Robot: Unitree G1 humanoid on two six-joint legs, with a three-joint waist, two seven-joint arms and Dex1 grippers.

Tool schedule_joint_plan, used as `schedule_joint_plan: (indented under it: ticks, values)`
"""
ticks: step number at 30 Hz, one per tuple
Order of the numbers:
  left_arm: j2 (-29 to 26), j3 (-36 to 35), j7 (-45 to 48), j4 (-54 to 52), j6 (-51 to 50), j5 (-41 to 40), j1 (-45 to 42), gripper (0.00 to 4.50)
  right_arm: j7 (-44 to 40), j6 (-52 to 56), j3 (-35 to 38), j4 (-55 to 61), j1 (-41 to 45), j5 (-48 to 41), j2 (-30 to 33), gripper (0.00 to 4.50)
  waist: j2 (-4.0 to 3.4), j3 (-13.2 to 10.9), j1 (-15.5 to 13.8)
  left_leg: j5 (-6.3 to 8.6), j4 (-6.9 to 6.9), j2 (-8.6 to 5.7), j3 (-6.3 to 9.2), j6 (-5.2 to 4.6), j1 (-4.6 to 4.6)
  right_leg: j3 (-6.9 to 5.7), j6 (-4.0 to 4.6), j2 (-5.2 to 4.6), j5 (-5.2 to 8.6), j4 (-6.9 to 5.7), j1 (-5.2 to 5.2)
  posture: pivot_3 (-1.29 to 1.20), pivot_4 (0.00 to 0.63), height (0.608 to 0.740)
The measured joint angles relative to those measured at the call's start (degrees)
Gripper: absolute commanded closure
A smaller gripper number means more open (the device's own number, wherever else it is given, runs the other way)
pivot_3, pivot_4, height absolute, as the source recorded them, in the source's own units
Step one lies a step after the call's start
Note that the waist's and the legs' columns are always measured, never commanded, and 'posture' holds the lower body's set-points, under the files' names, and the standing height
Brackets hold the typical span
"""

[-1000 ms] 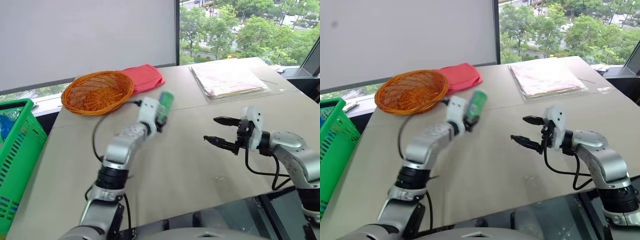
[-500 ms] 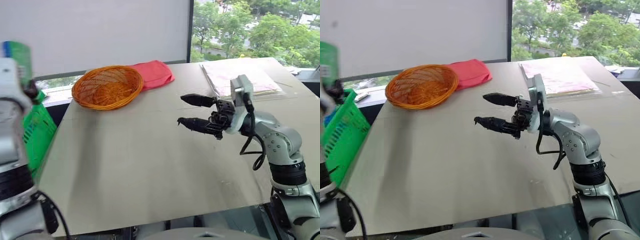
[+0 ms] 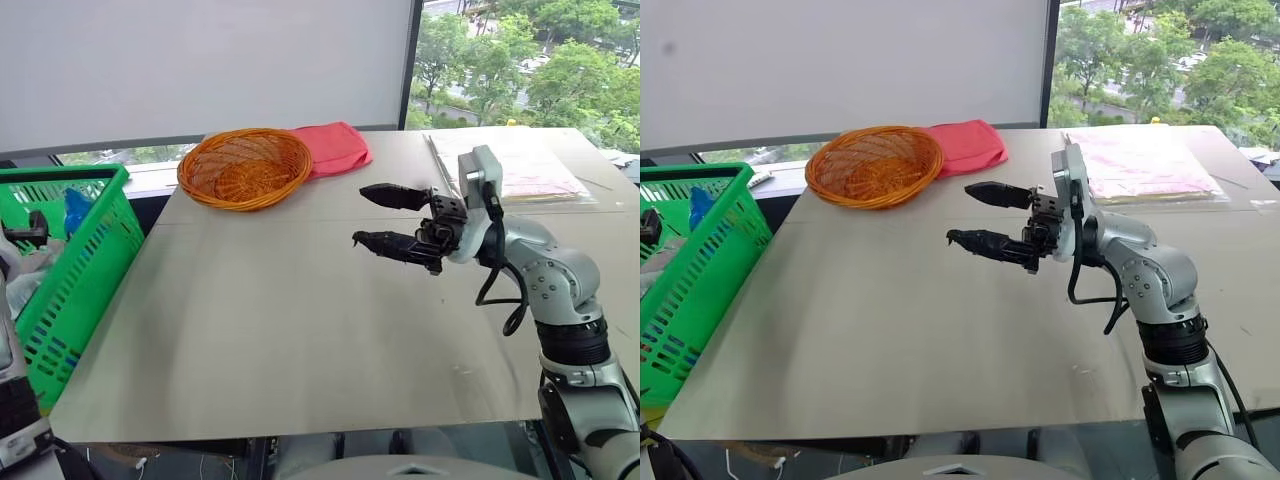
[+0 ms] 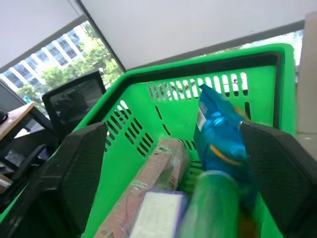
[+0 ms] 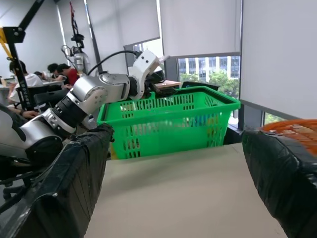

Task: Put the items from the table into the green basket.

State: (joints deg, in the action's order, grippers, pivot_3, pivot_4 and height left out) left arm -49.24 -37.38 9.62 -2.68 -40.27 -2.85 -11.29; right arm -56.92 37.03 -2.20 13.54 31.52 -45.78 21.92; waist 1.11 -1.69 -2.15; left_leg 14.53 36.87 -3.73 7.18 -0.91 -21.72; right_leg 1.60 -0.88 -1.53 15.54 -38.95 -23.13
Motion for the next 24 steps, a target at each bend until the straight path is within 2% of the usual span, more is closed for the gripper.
schedule_joint_plan:
  ticks: [5,8,11,13,16,19,24]
  values:
    - [5.16,1.26,5.23,-3.05,3.62,-5.94,-1.07,0.02,-0.36,-2.22,0.16,-0.87,-2.26,2.41,1.13,0.0,0.02,0.03,-0.09,0.0,0.0,-0.01,-0.08,0.0,-0.02,0.05,-0.01,-0.04,-0.01,0.03,0.0,0.03,0.0,0.74]
    - [8.92,9.06,13.68,-11.5,8.44,-9.29,7.43,0.02,-0.96,-6.71,0.22,-3.77,-6.51,6.91,3.33,0.0,0.0,0.15,-0.01,-0.02,0.0,-0.03,-0.38,0.03,-0.02,0.3,-0.03,-0.1,-0.01,0.08,0.0,0.03,0.0,0.74]
    - [15.8,16.79,18.49,-17.42,14.45,-10.94,17.45,0.02,-0.13,-14.14,0.09,-9.94,-11.8,14.6,5.03,0.0,-0.03,0.15,0.65,0.02,-0.03,0.01,-0.63,-0.05,0.05,0.55,-0.06,-0.05,-0.03,0.07,-0.02,0.02,0.0,0.74]
    - [20.35,20.02,19.15,-18.89,16.89,-11.47,22.04,0.02,0.04,-18.68,0.04,-14.31,-15.7,19.02,6.47,0.0,-0.03,0.15,1.0,0.06,-0.04,0.08,-0.61,-0.12,0.07,0.52,-0.06,0.02,-0.03,0.05,-0.01,0.02,0.0,0.74]
    - [22.96,22.71,19.68,-19.66,19.72,-11.94,24.75,0.02,0.56,-25.08,-0.13,-19.46,-18.57,24.35,6.99,0.0,-0.29,0.13,1.3,0.06,0.0,0.31,-0.66,-0.13,0.16,0.57,0.04,0.3,-0.09,0.0,0.02,0.03,0.0,0.74]
    - [26.07,27.0,20.27,-20.86,22.56,-11.86,28.17,0.02,2.41,-31.12,0.33,-23.29,-21.93,28.12,7.33,0.0,-0.6,0.1,1.24,0.07,-0.09,0.43,-0.81,-0.14,1.02,0.69,0.03,0.43,-0.03,0.14,0.9,0.03,0.0,0.74]
    - [27.68,31.47,20.11,-20.05,24.95,-10.09,30.21,0.02,4.08,-36.52,0.66,-27.33,-26.07,31.62,7.88,0.0,-0.78,-0.02,1.31,0.06,0.02,0.56,-0.9,-0.15,1.23,0.74,-0.16,0.59,0.08,0.13,1.09,0.01,0.0,0.74]
